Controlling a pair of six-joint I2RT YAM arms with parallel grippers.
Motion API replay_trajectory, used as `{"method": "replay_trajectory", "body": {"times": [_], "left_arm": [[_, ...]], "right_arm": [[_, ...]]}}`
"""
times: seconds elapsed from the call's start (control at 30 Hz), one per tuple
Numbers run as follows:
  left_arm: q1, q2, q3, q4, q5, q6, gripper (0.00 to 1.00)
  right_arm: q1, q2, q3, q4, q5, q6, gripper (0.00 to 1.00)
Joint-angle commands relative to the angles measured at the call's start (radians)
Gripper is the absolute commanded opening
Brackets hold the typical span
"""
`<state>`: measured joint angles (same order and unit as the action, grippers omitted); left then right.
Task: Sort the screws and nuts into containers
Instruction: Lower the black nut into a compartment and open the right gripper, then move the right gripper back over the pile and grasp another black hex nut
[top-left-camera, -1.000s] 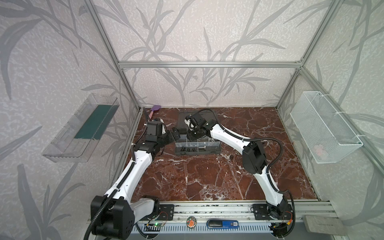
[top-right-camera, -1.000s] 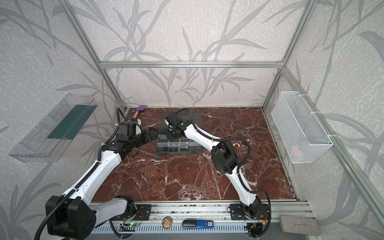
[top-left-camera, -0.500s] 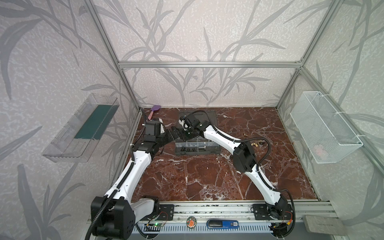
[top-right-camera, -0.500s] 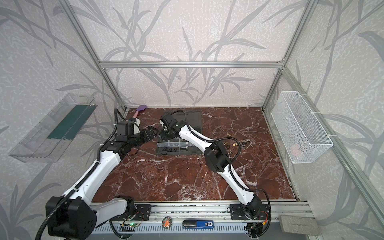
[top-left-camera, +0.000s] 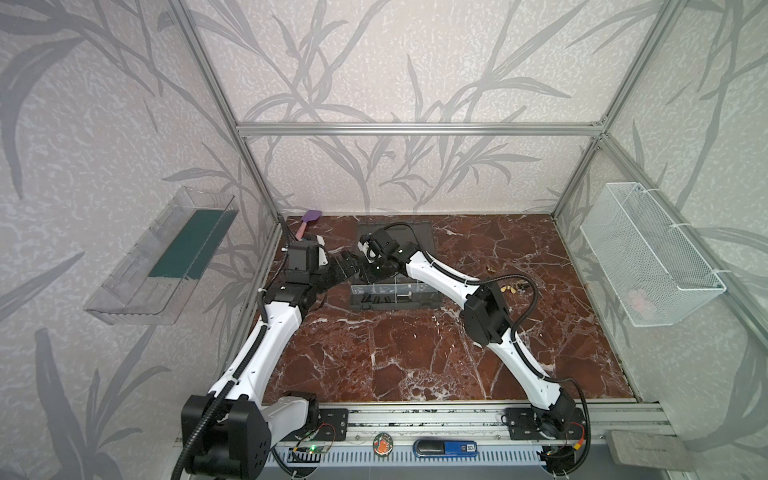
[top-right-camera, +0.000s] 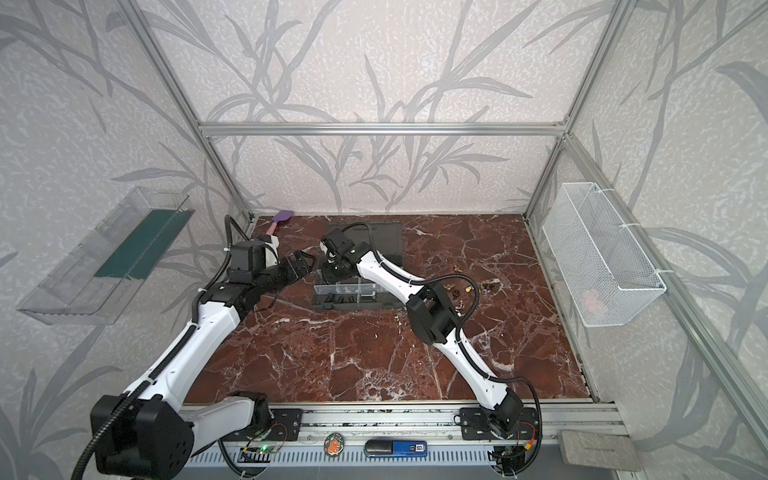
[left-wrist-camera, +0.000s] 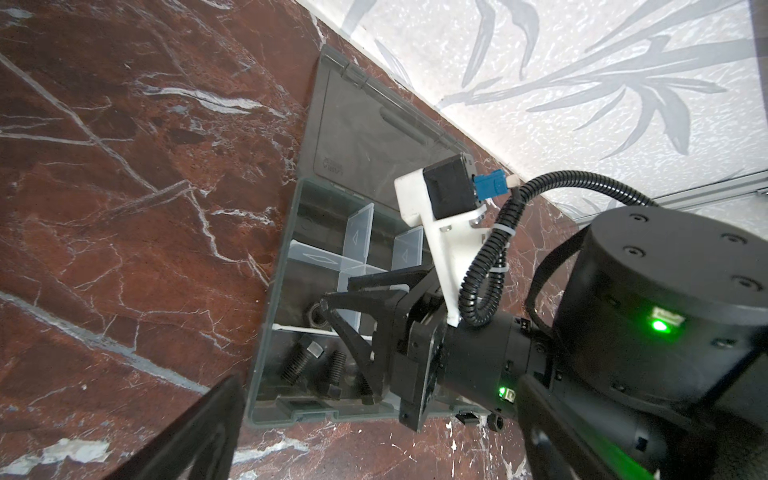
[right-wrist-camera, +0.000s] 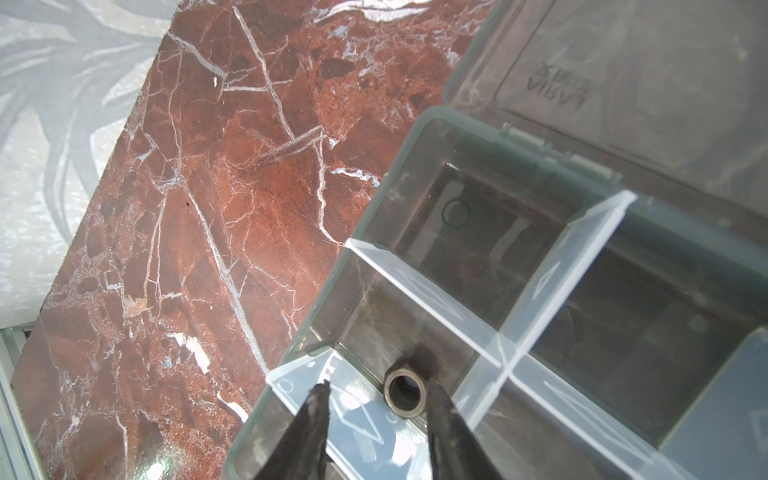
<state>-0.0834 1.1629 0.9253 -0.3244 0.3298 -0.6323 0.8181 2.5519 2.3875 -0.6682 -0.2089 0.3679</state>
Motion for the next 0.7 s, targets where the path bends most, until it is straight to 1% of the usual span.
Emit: {"method": "replay_trajectory", "body": {"times": [0.0, 0.07, 0.17, 0.23, 0.37, 0.5, 0.67], "left_arm": [[0.005, -0.035, -0.018, 0.036, 0.035, -0.004, 1.0], [0.007, -0.043, -0.025, 0.06, 0.061, -0.005, 0.99], [0.005, -0.042, -0.045, 0.142, 0.161, -0.022, 0.99], [0.002, -0.035, -0.055, 0.189, 0.209, -0.039, 1.0], [-0.022, -0.029, -0.055, 0.221, 0.249, -0.03, 1.0], [-0.084, -0.02, -0.046, 0.228, 0.273, 0.001, 1.0], [-0.192, 0.016, -0.015, 0.184, 0.282, 0.056, 0.99]], "right_arm": [[-0.012, -0.077, 0.006, -0.039, 0.012, -0.019, 0.41], [-0.02, -0.12, -0.021, -0.041, 0.02, -0.032, 0.42], [-0.036, -0.209, -0.1, -0.039, 0.049, -0.06, 0.44], [-0.053, -0.29, -0.192, -0.022, 0.071, -0.07, 0.45], [-0.102, -0.476, -0.437, 0.062, 0.117, -0.073, 0.47], [-0.186, -0.659, -0.695, 0.119, 0.172, -0.072, 0.48], [-0.336, -0.81, -0.947, 0.14, 0.155, -0.063, 0.49]]}}
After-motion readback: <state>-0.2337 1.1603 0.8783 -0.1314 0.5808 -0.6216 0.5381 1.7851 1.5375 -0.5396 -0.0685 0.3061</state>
